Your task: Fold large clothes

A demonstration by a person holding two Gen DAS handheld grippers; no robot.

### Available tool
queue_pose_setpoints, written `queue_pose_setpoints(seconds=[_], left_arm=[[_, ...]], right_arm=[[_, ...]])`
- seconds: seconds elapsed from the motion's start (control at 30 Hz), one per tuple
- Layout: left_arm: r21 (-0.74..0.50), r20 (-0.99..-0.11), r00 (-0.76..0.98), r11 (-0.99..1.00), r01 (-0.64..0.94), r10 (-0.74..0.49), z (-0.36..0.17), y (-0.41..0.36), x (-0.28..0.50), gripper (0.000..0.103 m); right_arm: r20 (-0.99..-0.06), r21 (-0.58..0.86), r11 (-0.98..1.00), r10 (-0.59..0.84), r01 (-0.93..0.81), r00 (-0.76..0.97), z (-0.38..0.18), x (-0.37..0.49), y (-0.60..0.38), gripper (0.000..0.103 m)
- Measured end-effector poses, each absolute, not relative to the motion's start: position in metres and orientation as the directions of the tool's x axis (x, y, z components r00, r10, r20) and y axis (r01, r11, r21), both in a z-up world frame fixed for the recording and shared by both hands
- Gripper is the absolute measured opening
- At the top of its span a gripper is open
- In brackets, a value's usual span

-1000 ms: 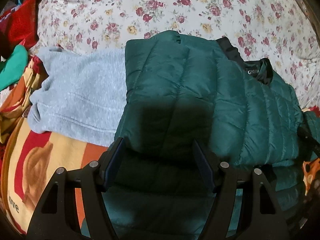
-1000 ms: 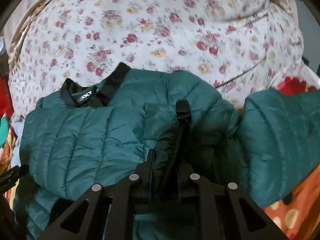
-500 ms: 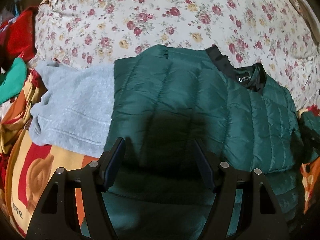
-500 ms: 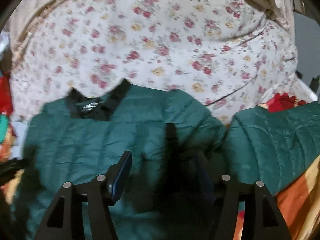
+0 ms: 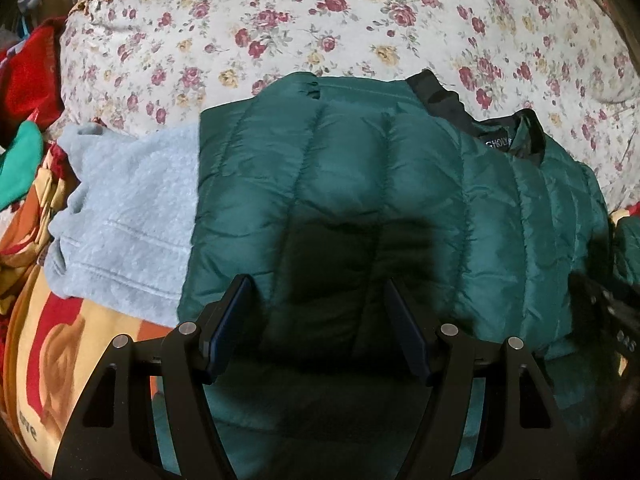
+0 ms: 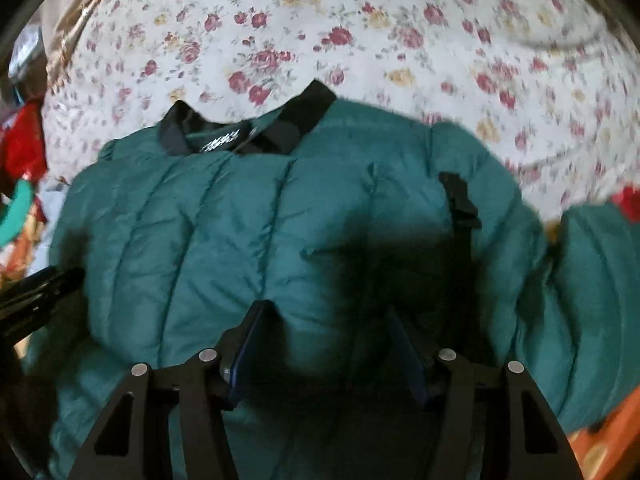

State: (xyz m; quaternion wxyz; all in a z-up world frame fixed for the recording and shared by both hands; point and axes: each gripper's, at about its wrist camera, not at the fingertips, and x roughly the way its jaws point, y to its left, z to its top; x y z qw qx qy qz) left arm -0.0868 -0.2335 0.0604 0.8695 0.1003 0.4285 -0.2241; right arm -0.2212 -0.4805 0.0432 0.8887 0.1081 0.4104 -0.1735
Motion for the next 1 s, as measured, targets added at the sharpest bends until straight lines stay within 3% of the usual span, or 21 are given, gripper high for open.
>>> queue_pose_setpoints(seconds=[0.1,0.17,0.43,0.77,0.93,1.0], left_arm=[[-0.019,-0.789,0.533,0.879,0.476,-0.305,0.058,-0.241,-0.088,0.079],[-0.013,-0.787,0.538,0.880,0.474,-0.301,0.057,-0.243,-0.090,0.080],[-0.016,-0.789,0.536,0.882,0.472,-0.301,0.054,-0.242,-0.089,0.081],[-0.004,-0.785,0.545,0.882,0.472,-0.296,0.054,-0.245,-0.093,0.083],[-0.043,-0.777,0.538,0.880,0.473,-0.327,0.070,-0.234,-0.104,0.083],[-0.061,-0.764,0.545,0.879,0.472,-0.346,0.079,-0.229,-0.110,0.083]], right_arm=[[-0.760,0.039,0.910,-0.241,0.413,0.603,0.041,-0.213,-0.487,0.058],[-0.758,0.050,0.907,-0.238,0.419,0.607,0.039,-0.215,-0.489,0.058],[-0.710,0.195,0.900,-0.144,0.389,0.690,0.070,-0.248,-0.484,0.058],[-0.759,0.141,0.879,-0.200,0.456,0.619,0.035,-0.227,-0.493,0.059],[-0.745,0.147,0.874,-0.209,0.462,0.633,0.053,-0.236,-0.487,0.059],[-0.736,0.158,0.868,-0.214,0.470,0.643,0.061,-0.245,-0.485,0.067]])
